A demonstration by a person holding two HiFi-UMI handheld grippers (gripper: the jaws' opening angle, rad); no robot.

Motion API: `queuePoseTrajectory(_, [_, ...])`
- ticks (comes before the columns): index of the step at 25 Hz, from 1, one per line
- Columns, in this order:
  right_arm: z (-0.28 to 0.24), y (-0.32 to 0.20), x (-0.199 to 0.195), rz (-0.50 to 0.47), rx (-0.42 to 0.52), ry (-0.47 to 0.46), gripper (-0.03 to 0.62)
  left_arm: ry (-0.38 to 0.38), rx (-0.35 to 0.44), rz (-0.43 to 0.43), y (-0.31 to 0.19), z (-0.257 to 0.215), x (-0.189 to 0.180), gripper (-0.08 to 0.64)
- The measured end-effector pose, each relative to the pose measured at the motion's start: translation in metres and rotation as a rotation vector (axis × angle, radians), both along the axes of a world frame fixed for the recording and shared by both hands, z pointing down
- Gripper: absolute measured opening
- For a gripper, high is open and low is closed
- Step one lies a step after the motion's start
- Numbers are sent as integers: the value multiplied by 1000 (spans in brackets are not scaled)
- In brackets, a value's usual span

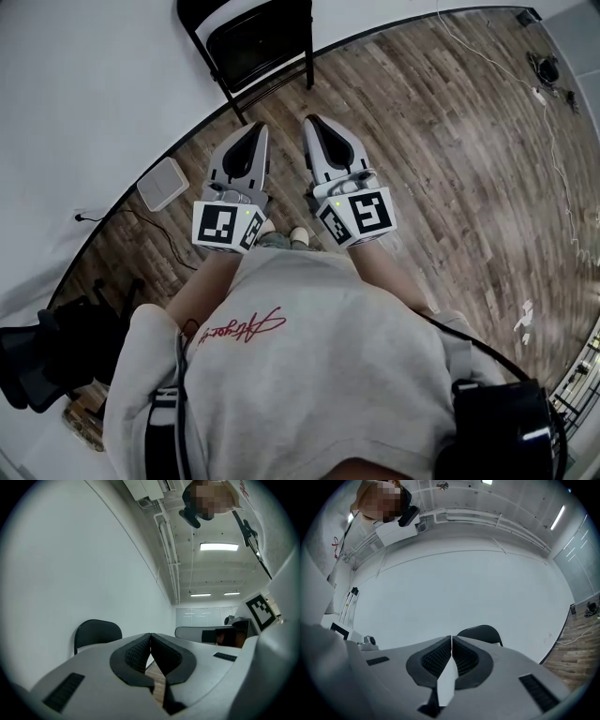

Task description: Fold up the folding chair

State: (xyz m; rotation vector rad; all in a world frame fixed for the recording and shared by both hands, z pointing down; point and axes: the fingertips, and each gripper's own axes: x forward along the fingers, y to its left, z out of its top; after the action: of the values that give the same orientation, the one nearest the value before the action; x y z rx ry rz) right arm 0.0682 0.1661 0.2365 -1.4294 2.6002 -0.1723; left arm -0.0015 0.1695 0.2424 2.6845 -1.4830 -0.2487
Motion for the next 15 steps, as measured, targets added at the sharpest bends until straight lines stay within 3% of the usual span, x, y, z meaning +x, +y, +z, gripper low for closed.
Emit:
queuePoseTrajectory(7, [7, 1, -9, -15, -17, 2, 21, 24, -7, 10, -1, 8, -7, 17])
queuePoseTrajectory(15, [11, 3, -16, -29, -40, -6, 21, 1, -1, -6, 3, 3, -12, 17])
